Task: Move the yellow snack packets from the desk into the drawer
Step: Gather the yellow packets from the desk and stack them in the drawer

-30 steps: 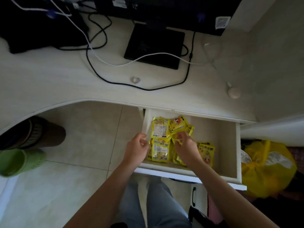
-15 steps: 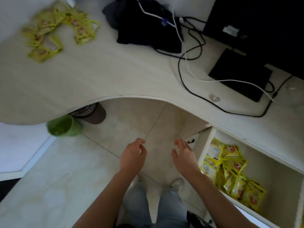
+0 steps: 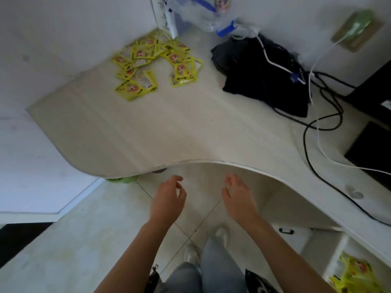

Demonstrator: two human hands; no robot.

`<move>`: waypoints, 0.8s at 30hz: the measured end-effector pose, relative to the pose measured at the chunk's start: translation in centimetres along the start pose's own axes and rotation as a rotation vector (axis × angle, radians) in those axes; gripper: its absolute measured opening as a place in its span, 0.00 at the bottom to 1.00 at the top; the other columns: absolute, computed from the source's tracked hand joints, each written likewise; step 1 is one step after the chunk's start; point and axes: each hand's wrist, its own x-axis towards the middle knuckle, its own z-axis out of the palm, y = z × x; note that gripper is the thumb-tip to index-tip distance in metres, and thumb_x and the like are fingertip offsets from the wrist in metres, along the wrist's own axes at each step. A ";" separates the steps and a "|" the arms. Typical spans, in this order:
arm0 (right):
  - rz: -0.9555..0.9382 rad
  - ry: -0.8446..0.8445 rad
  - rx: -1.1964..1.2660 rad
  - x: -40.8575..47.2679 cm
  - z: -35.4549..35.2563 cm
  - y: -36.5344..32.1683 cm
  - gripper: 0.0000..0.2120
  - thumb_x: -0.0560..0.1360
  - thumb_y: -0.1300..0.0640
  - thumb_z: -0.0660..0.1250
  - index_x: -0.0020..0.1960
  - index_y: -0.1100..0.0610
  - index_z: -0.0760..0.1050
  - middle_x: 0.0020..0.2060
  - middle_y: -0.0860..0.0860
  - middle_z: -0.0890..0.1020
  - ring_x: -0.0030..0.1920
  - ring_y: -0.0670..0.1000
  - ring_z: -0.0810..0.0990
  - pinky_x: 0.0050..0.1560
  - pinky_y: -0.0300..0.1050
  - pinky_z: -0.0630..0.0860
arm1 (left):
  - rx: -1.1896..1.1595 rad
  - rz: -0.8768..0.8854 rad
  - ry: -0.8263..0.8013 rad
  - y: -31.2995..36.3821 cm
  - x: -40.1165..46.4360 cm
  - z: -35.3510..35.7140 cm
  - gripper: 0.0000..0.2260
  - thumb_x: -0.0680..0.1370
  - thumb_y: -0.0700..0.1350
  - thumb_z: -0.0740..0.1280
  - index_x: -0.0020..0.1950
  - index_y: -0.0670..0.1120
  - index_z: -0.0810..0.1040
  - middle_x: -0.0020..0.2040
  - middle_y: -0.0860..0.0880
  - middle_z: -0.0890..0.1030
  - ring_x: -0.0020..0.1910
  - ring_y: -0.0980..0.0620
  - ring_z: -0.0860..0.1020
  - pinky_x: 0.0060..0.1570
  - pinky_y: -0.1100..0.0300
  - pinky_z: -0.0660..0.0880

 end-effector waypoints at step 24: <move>-0.281 -0.218 -0.074 28.2 -3.5 -13.4 0.16 0.79 0.56 0.60 0.66 0.55 0.68 0.59 0.50 0.77 0.60 0.49 0.75 0.60 0.46 0.73 | -0.081 -0.405 0.199 0.1 22.3 -9.1 0.11 0.77 0.43 0.66 0.59 0.46 0.78 0.55 0.48 0.79 0.55 0.46 0.76 0.56 0.53 0.73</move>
